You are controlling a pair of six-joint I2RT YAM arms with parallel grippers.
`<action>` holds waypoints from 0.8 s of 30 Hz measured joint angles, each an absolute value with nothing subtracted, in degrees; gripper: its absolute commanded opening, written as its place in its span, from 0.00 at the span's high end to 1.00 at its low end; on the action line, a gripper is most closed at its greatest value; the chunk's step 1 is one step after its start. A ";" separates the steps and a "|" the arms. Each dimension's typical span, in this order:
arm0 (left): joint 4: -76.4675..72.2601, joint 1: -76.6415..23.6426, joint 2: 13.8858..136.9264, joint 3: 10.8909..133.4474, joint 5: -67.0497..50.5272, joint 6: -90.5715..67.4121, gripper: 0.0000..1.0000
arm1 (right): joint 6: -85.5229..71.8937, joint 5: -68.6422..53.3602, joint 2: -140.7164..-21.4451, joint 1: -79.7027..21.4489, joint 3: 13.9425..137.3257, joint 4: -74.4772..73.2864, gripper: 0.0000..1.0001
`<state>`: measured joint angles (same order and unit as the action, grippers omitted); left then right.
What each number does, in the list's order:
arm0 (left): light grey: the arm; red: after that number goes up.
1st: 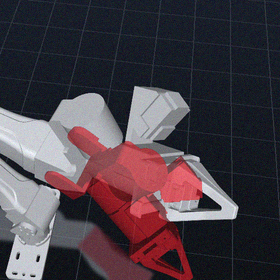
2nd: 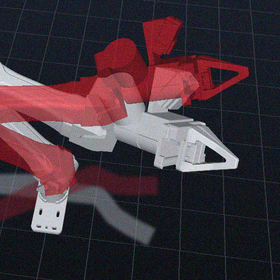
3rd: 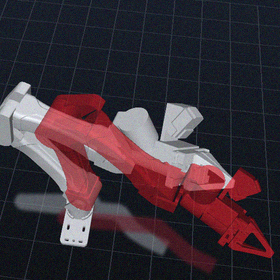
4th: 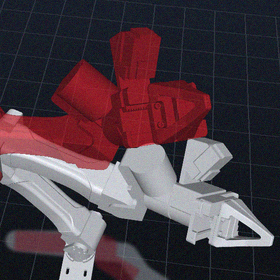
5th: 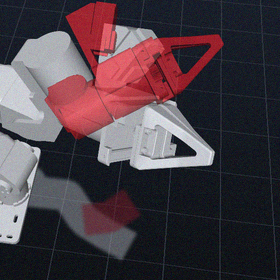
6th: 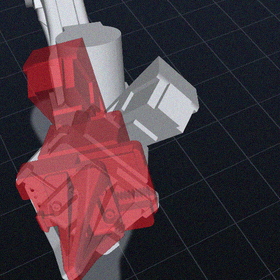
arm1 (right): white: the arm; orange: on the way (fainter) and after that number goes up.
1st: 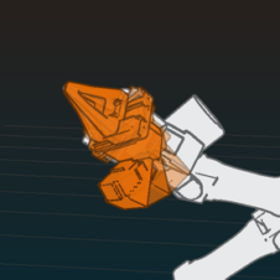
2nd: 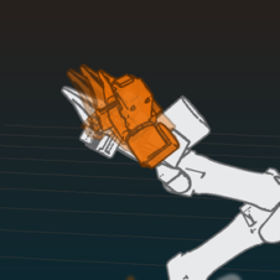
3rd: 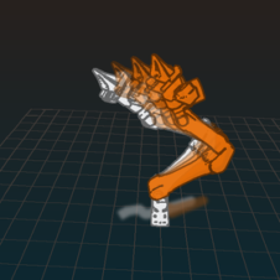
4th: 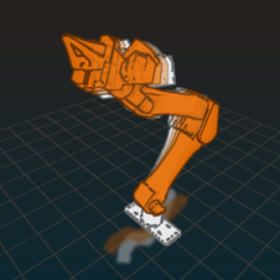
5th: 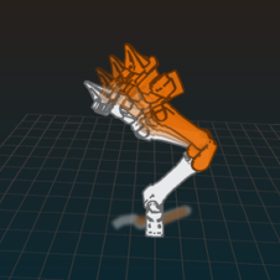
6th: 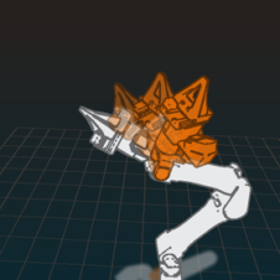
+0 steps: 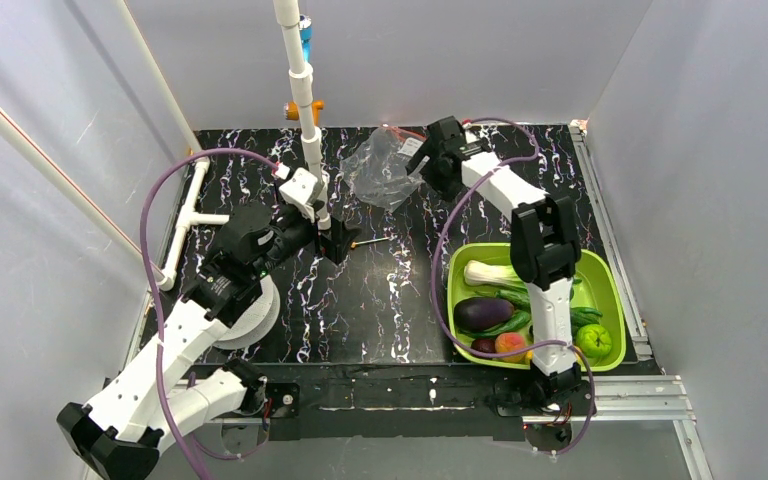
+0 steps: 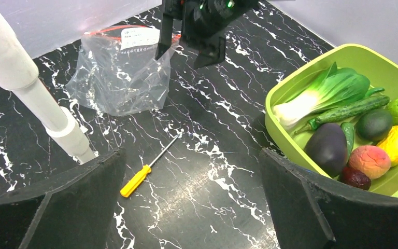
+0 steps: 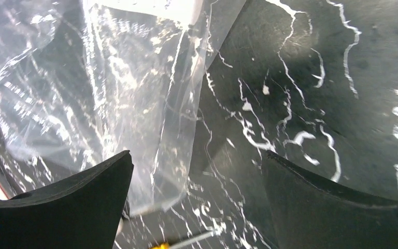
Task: Place the food in the zip-top bag and seal the zipper
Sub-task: Pick up the zipper food storage bag at the center of the board.
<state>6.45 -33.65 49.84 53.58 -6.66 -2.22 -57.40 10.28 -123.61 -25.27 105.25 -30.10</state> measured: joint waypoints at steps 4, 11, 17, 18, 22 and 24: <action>5.98 -33.65 50.15 53.58 -6.63 -2.13 0.00 | -61.62 11.03 -129.26 -26.11 107.17 -27.34 0.06; 5.98 -33.65 50.50 53.58 -6.38 -2.15 0.01 | -64.28 10.14 -131.22 -27.42 105.03 -19.47 0.71; 5.98 -33.65 51.49 53.58 -5.68 -2.15 0.00 | -57.27 9.44 -129.56 -27.64 101.36 -16.50 0.99; 5.98 -33.65 51.75 53.58 -5.59 -2.15 0.01 | -54.82 9.31 -128.67 -27.64 101.36 -16.55 0.99; 6.02 -33.65 52.76 53.58 -5.31 -2.15 0.01 | -43.93 8.44 -120.80 -27.67 99.84 -16.36 0.99; 6.04 -33.65 53.06 53.58 -5.10 -2.15 0.01 | -37.89 7.31 -113.12 -28.15 96.20 -15.66 0.99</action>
